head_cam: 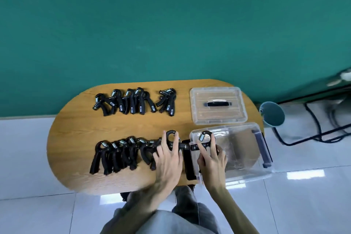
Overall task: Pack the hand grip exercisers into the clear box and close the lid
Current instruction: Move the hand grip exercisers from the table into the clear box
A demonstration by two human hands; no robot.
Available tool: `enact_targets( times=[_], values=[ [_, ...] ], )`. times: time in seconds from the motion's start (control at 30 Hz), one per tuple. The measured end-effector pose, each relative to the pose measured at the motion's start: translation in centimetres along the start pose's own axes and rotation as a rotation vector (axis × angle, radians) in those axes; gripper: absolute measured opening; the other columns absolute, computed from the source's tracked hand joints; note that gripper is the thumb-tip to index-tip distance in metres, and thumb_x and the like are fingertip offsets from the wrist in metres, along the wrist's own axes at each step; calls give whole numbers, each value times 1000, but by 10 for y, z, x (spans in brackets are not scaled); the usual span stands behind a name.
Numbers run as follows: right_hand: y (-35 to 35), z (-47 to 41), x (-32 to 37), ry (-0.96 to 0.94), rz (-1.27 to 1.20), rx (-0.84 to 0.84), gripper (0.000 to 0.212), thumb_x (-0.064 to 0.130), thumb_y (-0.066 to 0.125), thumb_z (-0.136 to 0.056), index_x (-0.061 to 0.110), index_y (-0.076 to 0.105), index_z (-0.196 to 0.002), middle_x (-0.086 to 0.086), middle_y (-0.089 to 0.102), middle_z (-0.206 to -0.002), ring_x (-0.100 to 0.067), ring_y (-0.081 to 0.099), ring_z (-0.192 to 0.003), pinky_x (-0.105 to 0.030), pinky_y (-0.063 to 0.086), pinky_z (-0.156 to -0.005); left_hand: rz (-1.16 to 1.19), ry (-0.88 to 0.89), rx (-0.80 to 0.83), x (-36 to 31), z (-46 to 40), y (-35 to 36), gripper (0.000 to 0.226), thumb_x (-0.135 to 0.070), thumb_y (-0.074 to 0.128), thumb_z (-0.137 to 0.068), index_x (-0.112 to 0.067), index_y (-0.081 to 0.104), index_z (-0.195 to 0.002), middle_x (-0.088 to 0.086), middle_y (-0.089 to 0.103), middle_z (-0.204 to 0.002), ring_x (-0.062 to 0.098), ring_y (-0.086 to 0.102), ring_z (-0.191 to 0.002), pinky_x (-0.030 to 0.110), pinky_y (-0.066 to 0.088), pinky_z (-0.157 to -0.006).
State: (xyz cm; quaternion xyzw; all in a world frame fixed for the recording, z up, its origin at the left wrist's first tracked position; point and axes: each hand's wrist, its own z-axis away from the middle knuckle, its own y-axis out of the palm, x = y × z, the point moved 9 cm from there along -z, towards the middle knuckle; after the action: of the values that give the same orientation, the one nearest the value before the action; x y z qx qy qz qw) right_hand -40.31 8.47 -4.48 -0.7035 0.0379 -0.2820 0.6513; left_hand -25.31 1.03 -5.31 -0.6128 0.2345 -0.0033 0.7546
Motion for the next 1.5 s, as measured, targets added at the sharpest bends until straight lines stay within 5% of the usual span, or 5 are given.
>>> enact_targets(
  times=[0.37, 0.6, 0.9, 1.1, 1.5],
  values=[
    [-25, -13, -130, 9, -51, 17, 61, 4, 69, -88, 37, 57, -137, -12, 25, -164, -36, 45, -101, -53, 42, -86, -33, -84, 85, -119, 5, 67, 70, -35, 58, -96, -23, 30, -159, 23, 21, -163, 25, 49, -90, 43, 36, -79],
    [2, -14, -174, 45, -62, 73, 62, 5, 68, -89, 38, 55, -140, -13, 23, -165, -36, 42, -103, -57, 42, -90, -69, -158, 163, -136, 5, 117, 76, -35, 64, -92, -20, 28, -157, 28, 41, -148, 29, 50, -87, 41, 43, -70],
    [54, -44, -211, 125, -83, 269, 53, 9, 51, -98, 38, 51, -143, -13, 15, -167, -33, 39, -101, -57, 37, -94, -130, -227, 320, -140, -24, 182, 80, -28, 70, -88, -21, 30, -157, 28, 38, -152, 29, 51, -93, 37, 33, -68],
    [97, -63, -229, 136, -79, 371, 66, 4, 56, -95, 36, 42, -150, -13, 9, -168, -37, 38, -105, -60, 39, -93, -125, -276, 285, -129, -42, 224, 73, -34, 42, -103, -19, 1, -162, 26, 19, -162, 27, 47, -111, 41, 44, -82],
    [157, -67, -251, 100, -85, 494, 64, 13, 53, -100, 44, 32, -152, -3, -6, -169, -42, 32, -123, -65, 31, -103, -166, -255, 333, -108, -49, 289, 80, -28, 38, -106, -20, -26, -154, 23, 7, -165, 30, 39, -123, 48, 46, -100]
  ],
)
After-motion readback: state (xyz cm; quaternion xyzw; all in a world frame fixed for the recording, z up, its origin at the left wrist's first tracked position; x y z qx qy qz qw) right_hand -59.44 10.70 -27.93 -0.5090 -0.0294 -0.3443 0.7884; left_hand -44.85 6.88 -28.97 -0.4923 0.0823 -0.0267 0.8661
